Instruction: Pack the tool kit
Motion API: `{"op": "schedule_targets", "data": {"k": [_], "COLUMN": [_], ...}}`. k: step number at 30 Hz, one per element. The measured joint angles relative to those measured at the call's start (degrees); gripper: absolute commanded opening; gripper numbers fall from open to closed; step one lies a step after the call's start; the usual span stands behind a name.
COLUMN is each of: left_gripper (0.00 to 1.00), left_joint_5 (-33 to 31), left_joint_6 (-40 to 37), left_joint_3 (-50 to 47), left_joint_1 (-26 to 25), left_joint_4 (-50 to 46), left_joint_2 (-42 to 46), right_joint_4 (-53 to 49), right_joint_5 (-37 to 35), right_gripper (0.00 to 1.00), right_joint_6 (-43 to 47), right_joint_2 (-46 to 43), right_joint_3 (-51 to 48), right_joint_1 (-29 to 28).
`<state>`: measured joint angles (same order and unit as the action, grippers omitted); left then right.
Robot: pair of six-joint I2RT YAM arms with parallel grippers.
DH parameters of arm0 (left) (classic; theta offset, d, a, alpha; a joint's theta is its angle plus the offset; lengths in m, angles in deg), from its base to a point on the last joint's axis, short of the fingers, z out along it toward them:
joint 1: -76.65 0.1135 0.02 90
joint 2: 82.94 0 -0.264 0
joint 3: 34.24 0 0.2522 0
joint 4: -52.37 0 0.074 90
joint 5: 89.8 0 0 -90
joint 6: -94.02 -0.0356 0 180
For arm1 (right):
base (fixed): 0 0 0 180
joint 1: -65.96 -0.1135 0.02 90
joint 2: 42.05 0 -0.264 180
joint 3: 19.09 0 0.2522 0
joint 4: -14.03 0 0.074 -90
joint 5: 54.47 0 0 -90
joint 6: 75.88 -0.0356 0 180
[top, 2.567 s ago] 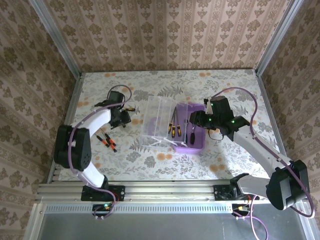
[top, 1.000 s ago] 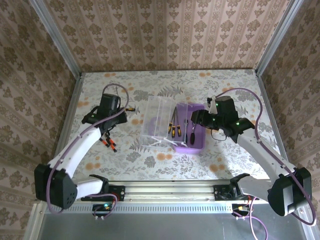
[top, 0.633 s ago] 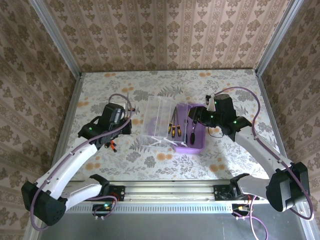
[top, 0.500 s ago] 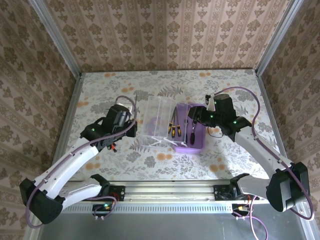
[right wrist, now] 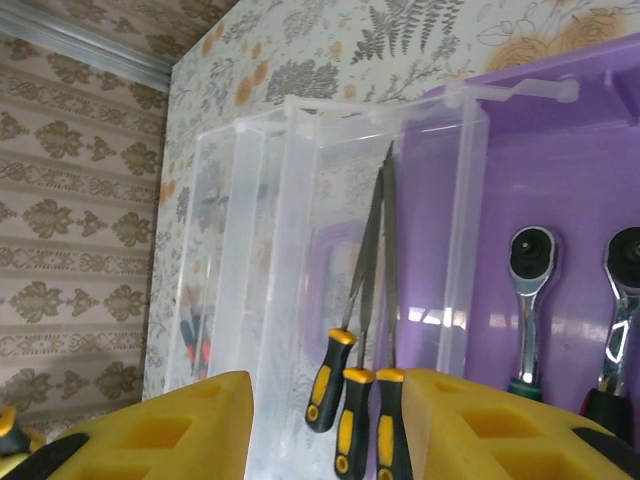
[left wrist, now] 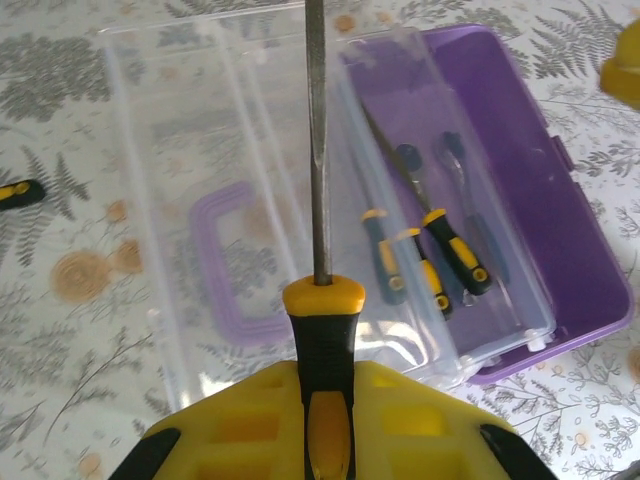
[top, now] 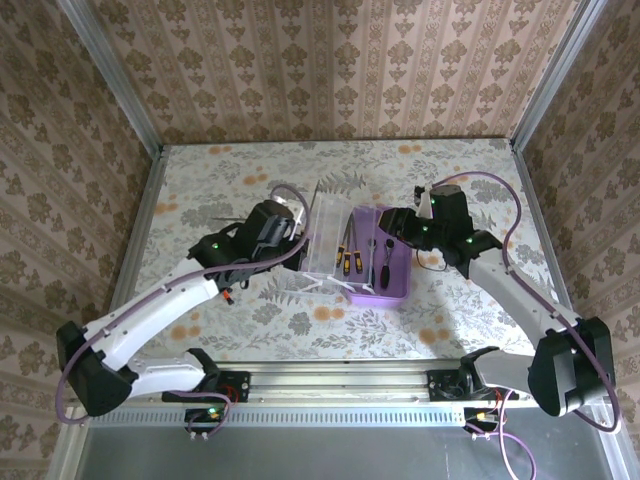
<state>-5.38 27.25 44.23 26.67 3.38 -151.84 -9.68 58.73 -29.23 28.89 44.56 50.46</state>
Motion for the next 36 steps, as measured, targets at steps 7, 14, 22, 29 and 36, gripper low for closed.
{"op": "schedule_targets", "data": {"k": [7,14,22,29,36], "left_gripper": [0.05,0.03,0.03,0.03,0.03], "left_joint_5": [1.7,4.0,6.8,8.0,8.9], "left_joint_6": [-1.0,-0.3,0.5,0.5,0.6], "left_joint_3": [2.8,4.2,4.2,4.3,4.6], "left_joint_1": [-2.7,-4.8,-5.6,-6.0,-6.0], "left_joint_4": [5.1,7.0,8.7,8.8,8.9], "left_joint_2": [-5.9,-9.3,-10.5,-12.9,-14.3], "right_joint_4": [1.2,1.4,3.6,7.6,10.3], "right_joint_5": [2.8,4.7,6.6,7.5,7.7], "right_gripper": [0.46,0.47,0.48,0.46,0.22], "right_joint_6": [-0.2,0.0,-1.1,-3.3,-4.6], "right_joint_2": [1.9,0.4,-0.9,3.8,4.8], "right_joint_3": [2.2,3.1,3.7,4.9,5.0], "right_joint_1": [2.3,2.4,2.3,-0.3,-1.6]}}
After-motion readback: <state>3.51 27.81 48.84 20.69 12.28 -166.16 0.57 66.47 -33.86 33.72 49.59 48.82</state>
